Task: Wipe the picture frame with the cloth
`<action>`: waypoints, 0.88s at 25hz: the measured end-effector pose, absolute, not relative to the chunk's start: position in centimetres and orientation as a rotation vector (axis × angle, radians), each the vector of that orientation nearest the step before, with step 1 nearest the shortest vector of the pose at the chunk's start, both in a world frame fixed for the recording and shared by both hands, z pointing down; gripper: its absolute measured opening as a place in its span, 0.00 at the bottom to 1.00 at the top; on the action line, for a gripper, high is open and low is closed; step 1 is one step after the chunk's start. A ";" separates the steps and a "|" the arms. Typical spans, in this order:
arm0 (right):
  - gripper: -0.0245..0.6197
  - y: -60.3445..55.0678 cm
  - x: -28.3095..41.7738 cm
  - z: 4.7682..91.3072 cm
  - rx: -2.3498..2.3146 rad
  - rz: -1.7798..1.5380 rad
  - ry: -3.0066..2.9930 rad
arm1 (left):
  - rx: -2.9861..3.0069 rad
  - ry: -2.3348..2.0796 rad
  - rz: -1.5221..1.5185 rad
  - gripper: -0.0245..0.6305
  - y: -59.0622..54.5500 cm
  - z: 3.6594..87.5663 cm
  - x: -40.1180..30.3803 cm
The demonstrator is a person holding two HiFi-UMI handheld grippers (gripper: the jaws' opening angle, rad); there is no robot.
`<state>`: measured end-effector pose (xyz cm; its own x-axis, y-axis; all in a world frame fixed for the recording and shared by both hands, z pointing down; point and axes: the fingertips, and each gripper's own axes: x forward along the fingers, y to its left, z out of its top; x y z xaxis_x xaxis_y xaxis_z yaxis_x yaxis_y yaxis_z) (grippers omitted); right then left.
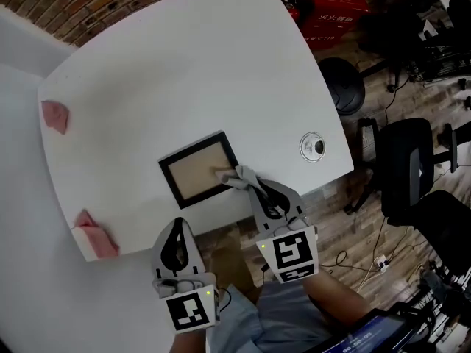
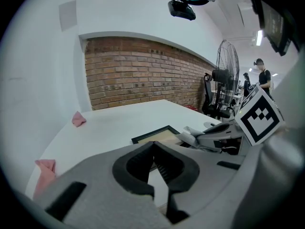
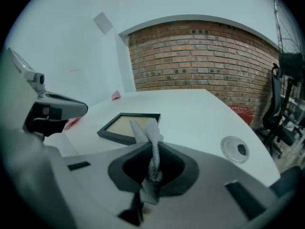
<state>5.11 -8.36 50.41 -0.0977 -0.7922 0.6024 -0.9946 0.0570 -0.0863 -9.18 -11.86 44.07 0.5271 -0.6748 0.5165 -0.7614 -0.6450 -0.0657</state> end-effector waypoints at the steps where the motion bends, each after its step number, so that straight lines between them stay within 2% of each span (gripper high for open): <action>1: 0.09 -8.1 5.8 50.4 1.799 0.694 -1.934 | 2.613 -1.228 0.746 0.05 -11.8 43.8 -8.7; 9: 0.09 -7.1 10.0 47.7 1.872 0.650 -1.904 | 2.584 -1.241 0.721 0.05 -10.7 42.2 -6.1; 16: 0.09 -7.6 9.4 44.4 1.868 0.590 -1.970 | 2.577 -1.336 0.653 0.05 -9.9 39.3 -7.1; 22: 0.09 -10.6 6.3 41.9 1.810 0.530 -2.077 | 2.536 -1.444 0.623 0.05 -10.8 37.4 -10.0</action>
<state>6.30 -10.59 41.90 -0.1350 -0.8662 0.4811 -0.9908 0.1214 -0.0594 -10.02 -10.79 37.44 0.4482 -0.7847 0.4282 -0.8500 -0.5224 -0.0675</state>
